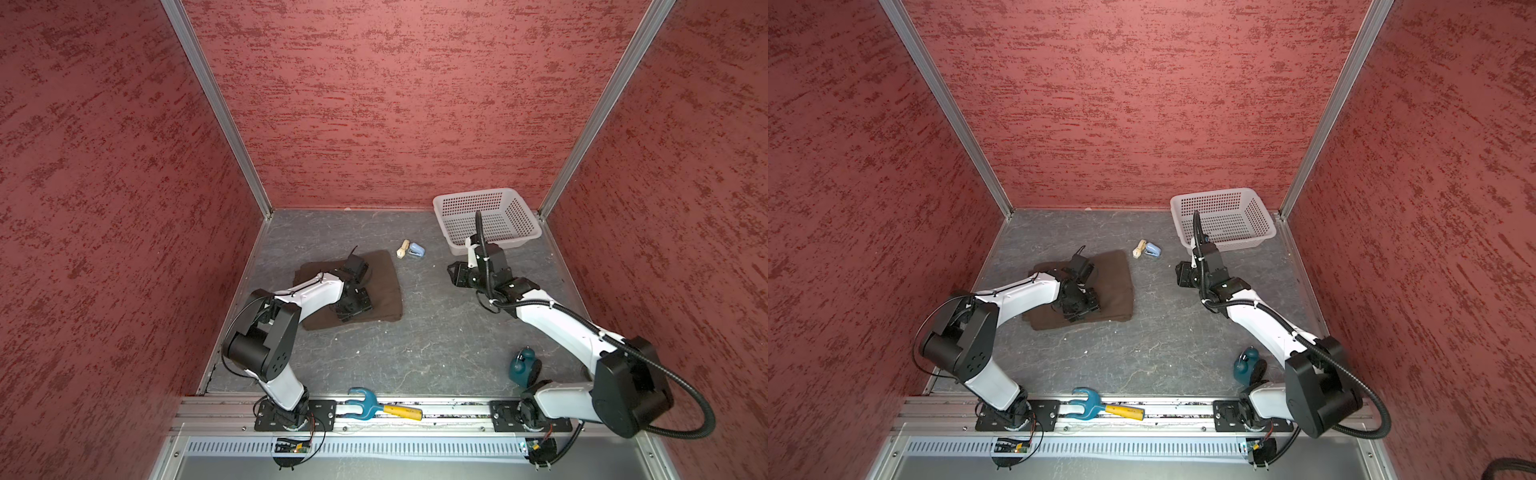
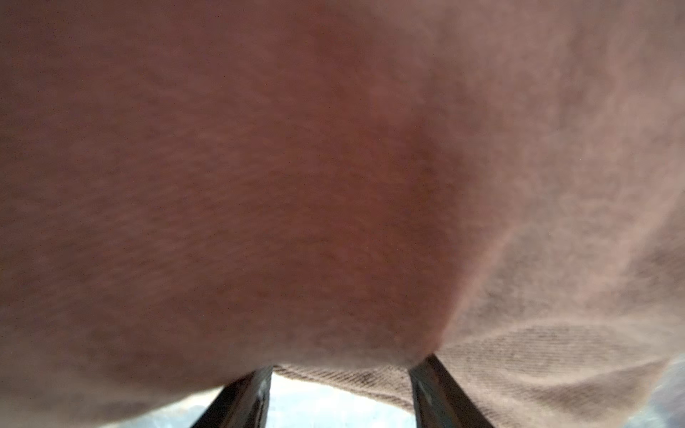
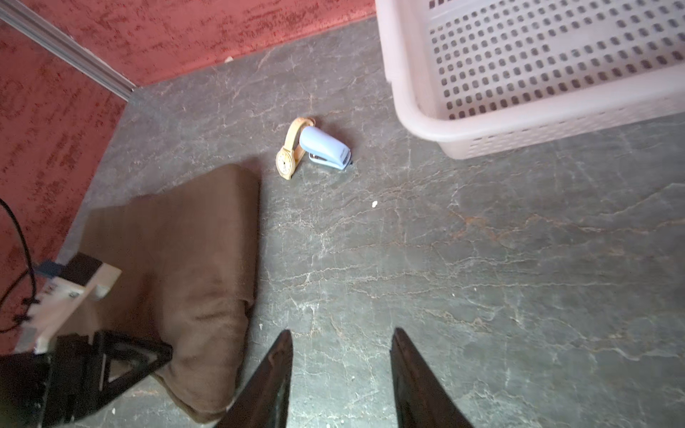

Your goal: Fold and stack the trousers

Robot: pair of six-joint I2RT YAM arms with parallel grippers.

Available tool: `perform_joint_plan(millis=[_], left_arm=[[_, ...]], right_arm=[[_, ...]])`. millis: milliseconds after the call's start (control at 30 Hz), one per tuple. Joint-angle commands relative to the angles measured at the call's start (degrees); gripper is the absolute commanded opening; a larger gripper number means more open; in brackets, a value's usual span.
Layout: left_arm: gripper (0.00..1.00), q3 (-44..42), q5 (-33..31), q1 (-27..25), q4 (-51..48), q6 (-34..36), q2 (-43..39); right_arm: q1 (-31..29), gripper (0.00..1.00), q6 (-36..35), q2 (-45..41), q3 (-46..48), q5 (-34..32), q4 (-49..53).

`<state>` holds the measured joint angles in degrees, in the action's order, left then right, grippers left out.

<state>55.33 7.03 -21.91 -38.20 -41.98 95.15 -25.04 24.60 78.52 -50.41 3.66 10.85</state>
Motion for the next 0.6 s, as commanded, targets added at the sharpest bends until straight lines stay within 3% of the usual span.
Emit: perform_joint_plan(millis=[0,300,567], left_arm=[[0.57,-2.7,-1.6,5.9,3.9,-0.6,2.3],[0.56,-0.5,1.4,15.3,9.2,3.6,7.4],[0.55,11.7,3.5,19.5,6.5,6.4,14.6]], right_arm=[[-1.5,0.42,0.4,2.4,-0.7,2.7,0.2],[-6.6,0.42,2.9,12.2,-4.9,6.4,-3.9],[-10.3,0.42,4.4,24.2,-16.0,10.9,-4.7]])
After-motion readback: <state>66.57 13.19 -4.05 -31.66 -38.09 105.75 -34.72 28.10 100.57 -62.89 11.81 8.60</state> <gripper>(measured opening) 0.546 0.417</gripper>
